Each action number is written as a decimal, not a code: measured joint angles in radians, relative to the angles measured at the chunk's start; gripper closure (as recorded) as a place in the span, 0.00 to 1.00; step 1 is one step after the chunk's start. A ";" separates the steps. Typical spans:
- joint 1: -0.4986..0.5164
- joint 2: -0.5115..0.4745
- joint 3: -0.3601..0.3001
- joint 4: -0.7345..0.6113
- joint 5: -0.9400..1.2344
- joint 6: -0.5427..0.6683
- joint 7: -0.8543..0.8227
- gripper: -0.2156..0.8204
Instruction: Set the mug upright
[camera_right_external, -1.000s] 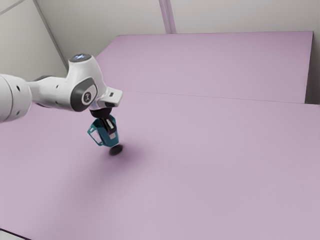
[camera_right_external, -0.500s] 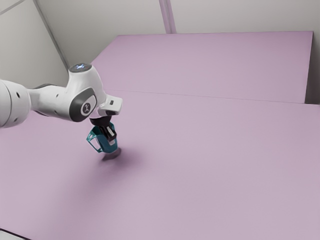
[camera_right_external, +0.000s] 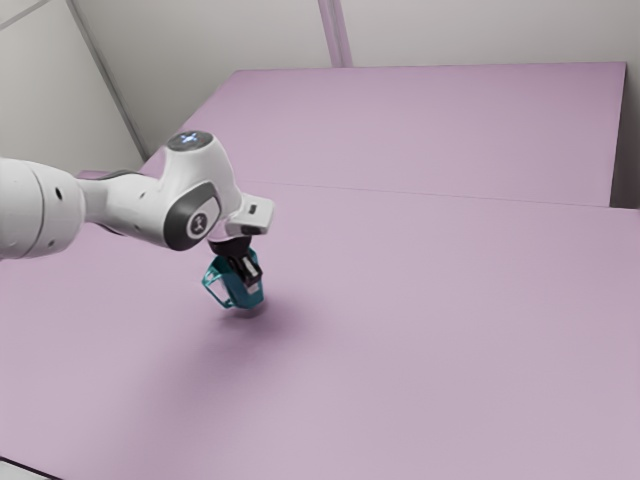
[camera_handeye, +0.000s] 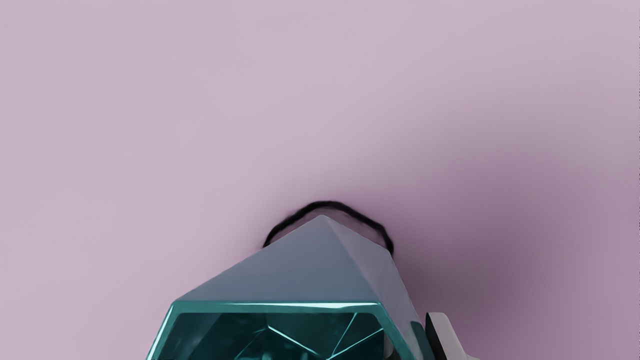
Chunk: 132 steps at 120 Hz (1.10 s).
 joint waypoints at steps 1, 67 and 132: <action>0.000 0.002 0.000 0.001 0.000 0.001 -0.001 0.96; -0.005 0.026 -0.004 0.006 -0.008 0.020 -0.027 0.81; -0.018 -0.003 -0.006 0.023 -0.011 0.012 -0.020 0.48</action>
